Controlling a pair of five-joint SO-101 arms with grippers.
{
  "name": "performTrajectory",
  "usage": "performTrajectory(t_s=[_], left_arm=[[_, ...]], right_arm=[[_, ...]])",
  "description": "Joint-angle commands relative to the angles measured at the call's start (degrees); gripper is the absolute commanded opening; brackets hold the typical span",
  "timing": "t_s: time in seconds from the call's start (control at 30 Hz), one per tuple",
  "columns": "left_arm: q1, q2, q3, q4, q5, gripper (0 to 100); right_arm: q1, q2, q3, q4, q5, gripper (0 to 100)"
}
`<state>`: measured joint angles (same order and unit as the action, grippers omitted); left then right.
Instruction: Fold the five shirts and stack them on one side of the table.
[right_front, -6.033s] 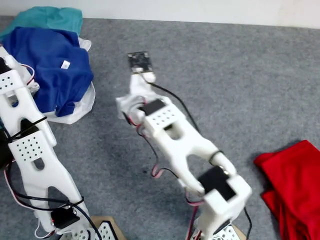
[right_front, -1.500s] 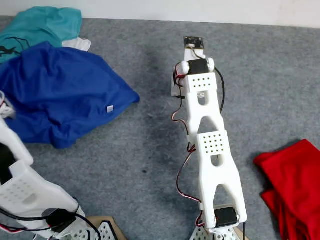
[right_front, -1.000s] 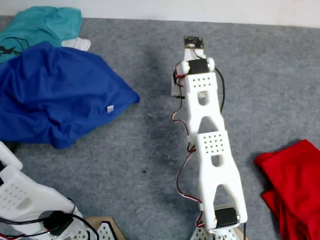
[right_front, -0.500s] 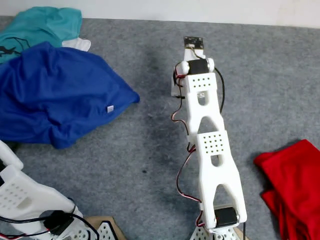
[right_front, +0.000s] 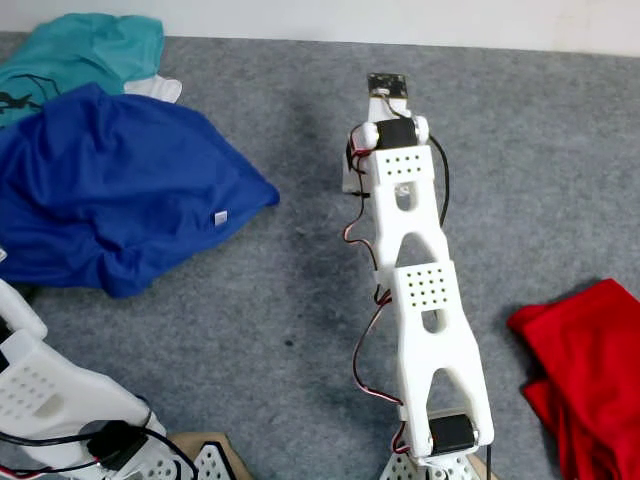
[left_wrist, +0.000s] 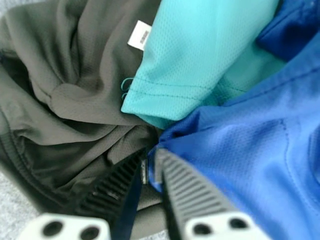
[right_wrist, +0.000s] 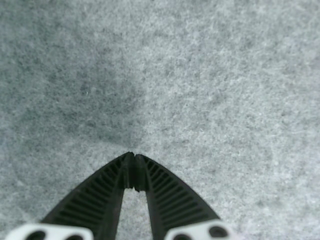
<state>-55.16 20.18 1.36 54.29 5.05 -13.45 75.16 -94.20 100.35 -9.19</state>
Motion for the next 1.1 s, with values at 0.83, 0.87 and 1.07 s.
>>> performTrajectory(t_s=[0.83, 0.87, 1.07], left_arm=[[11.65, -1.19, -19.12, 24.88, 6.51, 1], [11.56, -1.19, -20.26, 26.11, 6.42, 1], [9.10, -1.19, -24.84, 29.89, 6.42, 1]], right_arm=[[-3.21, -1.01, -6.90, -1.01, -0.79, 0.6], [-3.74, -1.01, -6.64, -2.07, -0.88, 0.6], [-5.93, 0.13, -6.29, -10.15, -5.80, 8.1]])
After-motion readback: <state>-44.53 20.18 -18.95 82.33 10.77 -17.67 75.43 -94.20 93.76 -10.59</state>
